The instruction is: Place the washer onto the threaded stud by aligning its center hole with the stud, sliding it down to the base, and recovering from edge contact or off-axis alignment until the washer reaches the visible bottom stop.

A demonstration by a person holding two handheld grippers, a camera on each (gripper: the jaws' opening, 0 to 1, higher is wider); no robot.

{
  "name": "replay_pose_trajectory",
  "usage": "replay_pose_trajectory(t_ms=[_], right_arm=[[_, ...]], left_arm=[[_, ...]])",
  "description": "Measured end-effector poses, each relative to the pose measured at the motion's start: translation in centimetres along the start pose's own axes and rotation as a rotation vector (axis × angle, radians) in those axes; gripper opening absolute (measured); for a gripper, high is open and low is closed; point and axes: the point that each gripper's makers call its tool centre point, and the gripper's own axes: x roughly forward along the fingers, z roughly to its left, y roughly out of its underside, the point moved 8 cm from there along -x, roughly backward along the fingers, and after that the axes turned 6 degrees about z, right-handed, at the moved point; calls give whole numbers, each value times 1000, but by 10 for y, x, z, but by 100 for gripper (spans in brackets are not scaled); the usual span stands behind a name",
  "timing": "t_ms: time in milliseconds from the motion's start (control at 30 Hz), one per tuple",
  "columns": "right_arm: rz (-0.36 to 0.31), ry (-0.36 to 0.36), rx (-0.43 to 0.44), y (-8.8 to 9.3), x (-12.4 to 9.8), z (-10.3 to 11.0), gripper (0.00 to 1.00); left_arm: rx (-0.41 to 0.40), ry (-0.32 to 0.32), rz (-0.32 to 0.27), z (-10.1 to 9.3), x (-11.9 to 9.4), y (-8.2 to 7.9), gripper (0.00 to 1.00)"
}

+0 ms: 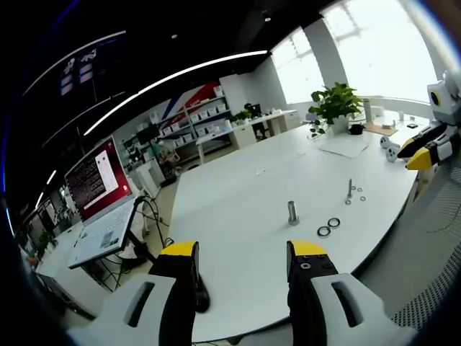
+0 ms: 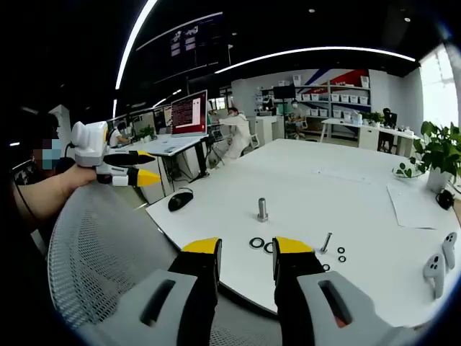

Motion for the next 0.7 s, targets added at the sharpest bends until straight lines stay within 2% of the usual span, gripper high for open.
replay_pose_trajectory(t_ms=[433, 700], right_arm=[[11, 8, 0, 1, 0, -1, 30], [10, 5, -2, 1, 1, -1, 30]], left_arm=[[13, 16, 22, -1, 2, 2, 46], [14, 11, 9, -1, 1, 1, 45]])
